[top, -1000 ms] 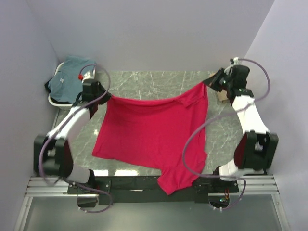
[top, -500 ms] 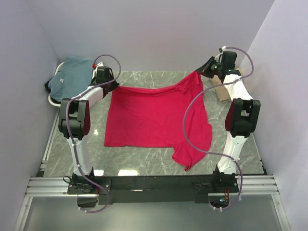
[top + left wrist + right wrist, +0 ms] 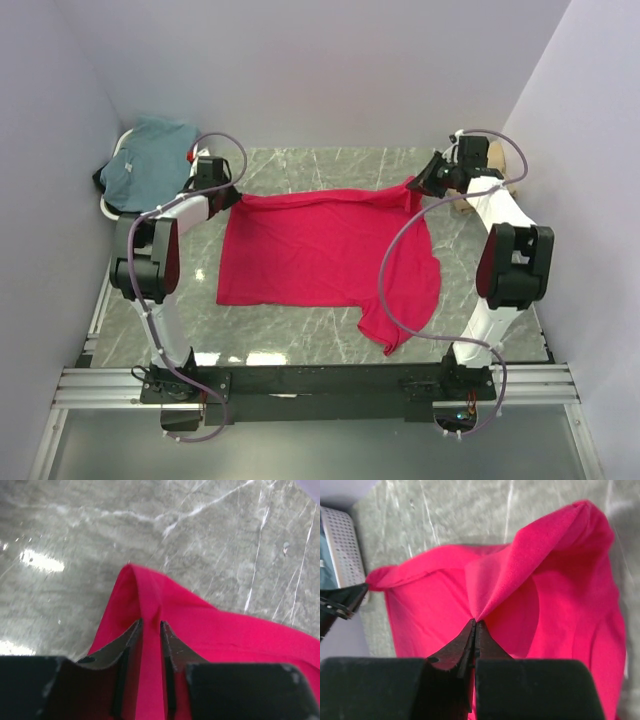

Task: Fold and stack the t-shirts
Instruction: Fold the tshirt

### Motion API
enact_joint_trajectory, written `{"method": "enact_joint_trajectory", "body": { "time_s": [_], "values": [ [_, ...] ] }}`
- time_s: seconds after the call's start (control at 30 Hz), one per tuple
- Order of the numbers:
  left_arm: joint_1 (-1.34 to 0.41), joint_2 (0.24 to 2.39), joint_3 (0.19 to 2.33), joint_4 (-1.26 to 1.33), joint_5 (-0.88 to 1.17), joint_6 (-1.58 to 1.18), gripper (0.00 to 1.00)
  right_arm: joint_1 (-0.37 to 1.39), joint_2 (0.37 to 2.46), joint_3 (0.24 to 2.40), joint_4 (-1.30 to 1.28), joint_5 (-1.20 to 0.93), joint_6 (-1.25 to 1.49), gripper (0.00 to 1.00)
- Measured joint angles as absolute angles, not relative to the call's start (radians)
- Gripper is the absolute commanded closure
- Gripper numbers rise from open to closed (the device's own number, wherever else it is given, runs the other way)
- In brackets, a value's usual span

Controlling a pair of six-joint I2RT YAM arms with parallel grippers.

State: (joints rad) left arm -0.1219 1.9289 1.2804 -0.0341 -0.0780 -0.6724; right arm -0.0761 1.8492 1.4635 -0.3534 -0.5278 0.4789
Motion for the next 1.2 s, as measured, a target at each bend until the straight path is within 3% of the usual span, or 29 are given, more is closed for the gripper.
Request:
{"method": "enact_joint_trajectory", "body": {
  "time_s": [0.33,0.43,0.57,0.63,1.03,1.2],
  "values": [
    [-0.122,1.841,1.183,-0.036,-0.077,-0.669,0.80,-0.076,1.693,1.308,-0.395,-0.447,0.458,1.00],
    [-0.122,1.837,1.181,-0.040,-0.077,-0.668,0.77,-0.076,1.690,1.294,-0.402,-0.433,0.455,1.00],
    [-0.122,1.836,1.179,-0.037,-0.073,-0.663,0.35,-0.076,1.689,1.240,-0.398,-0.413,0.455,1.00],
    [-0.122,1.836,1.177,-0.035,-0.068,-0.660,0.30,-0.076,1.689,1.204,-0.397,-0.403,0.456,1.00],
    [-0.122,1.906,1.179,0.004,-0.062,-0.667,0.35,-0.070,1.689,1.157,-0.377,-0.395,0.459,1.00],
    [-0.122,1.969,1.211,0.027,-0.066,-0.668,0.45,-0.060,1.689,1.157,-0.369,-0.404,0.459,1.00]
  ]
}}
